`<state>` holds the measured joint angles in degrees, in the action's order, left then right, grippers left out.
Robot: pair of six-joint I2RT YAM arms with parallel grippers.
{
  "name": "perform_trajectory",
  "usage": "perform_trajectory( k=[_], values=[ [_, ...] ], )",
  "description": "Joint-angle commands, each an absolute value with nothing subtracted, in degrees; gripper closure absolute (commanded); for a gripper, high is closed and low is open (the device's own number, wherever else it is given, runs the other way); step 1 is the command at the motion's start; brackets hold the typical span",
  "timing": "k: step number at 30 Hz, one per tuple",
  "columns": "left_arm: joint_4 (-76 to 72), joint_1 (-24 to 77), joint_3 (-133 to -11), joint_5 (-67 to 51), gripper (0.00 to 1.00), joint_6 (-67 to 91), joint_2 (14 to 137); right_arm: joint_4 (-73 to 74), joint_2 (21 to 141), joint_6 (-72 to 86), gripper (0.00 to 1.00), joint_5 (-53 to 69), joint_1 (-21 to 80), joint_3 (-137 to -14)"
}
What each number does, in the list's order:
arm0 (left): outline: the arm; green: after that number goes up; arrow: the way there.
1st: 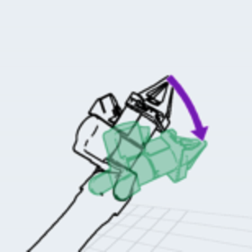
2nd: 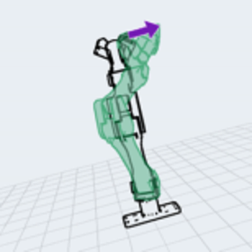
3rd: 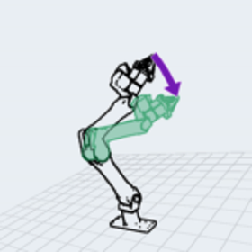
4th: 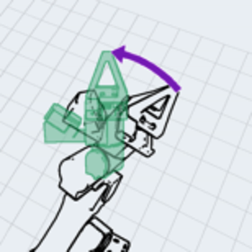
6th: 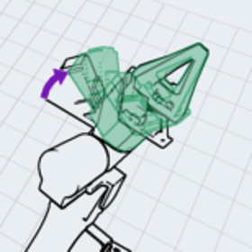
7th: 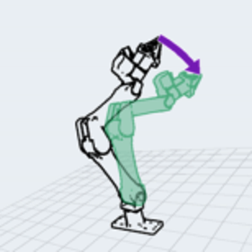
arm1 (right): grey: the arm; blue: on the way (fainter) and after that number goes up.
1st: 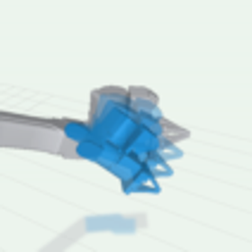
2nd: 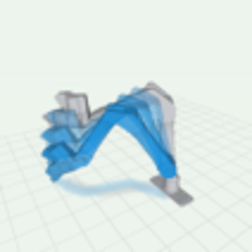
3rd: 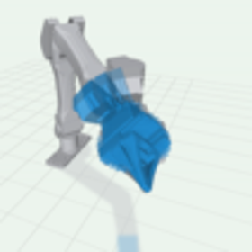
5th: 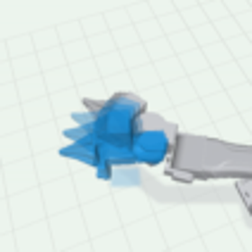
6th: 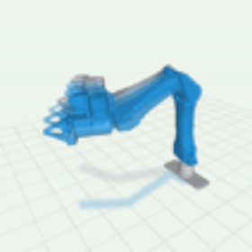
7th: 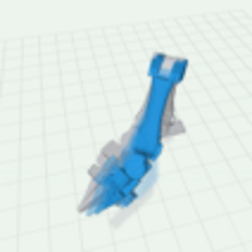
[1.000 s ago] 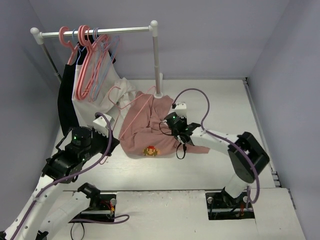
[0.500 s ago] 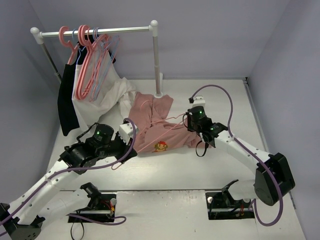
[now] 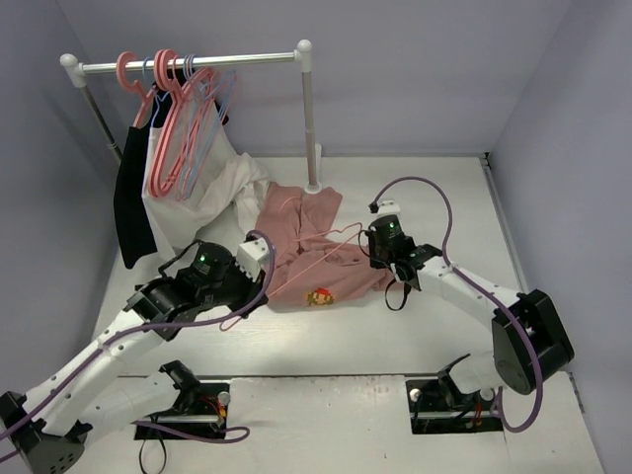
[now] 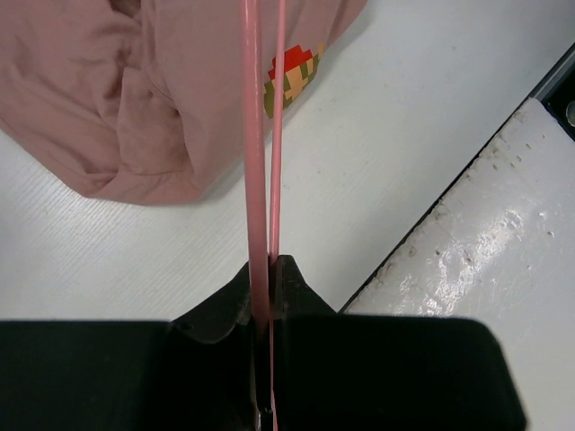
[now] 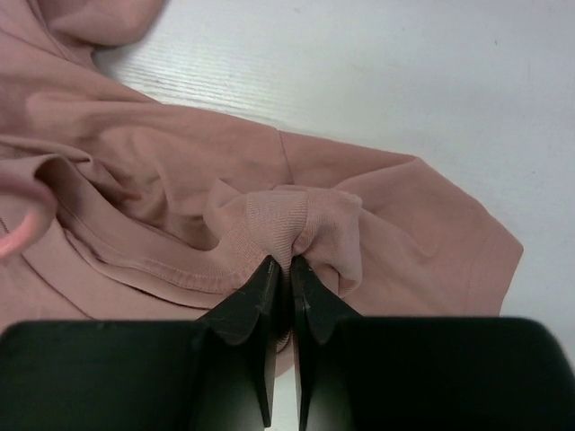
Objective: Place the t-shirt on the hanger
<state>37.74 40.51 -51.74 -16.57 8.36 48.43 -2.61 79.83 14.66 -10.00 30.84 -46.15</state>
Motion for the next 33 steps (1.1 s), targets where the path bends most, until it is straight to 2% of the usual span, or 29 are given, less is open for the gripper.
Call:
perform_trajectory(
  k=[1, 6, 12, 19, 21, 24, 30, 33],
  values=[
    [36.09, 41.09, -52.99, -17.78, 1.00, 8.96, 52.47, -4.87, 77.91, 15.63, 0.91, -10.18, 29.55, -45.71],
    [36.46, 41.48, -53.85, -17.50, 1.00, 8.96, 56.78, -4.75, 77.93, 16.40, 0.85, -8.65, 28.23, -44.85],
    [36.60, 41.43, -53.82, -15.98, 1.00, 9.23, 56.00, -4.83, 79.12, 17.47, 0.84, -7.84, 27.95, -44.07],
    [36.47, 41.42, -53.61, -15.88, 1.00, 9.16, 54.67, -4.90, 76.68, 18.12, 0.70, -5.65, 27.95, -44.34],
    [36.56, 41.48, -53.51, -16.00, 1.00, 9.05, 54.65, -4.92, 75.89, 18.41, 0.70, -5.40, 27.95, -44.15],
    [36.55, 41.48, -53.44, -15.92, 1.00, 9.13, 54.67, -4.83, 74.50, 18.96, 0.72, -6.09, 27.95, -43.47],
    [36.63, 41.48, -53.44, -16.08, 1.00, 8.96, 54.78, -4.83, 75.10, 20.06, 0.91, -7.67, 27.95, -42.58],
    [36.56, 41.48, -53.35, -16.17, 1.00, 9.05, 54.76, -4.83, 75.59, 20.27, 0.94, -8.54, 27.95, -42.17]
  ],
)
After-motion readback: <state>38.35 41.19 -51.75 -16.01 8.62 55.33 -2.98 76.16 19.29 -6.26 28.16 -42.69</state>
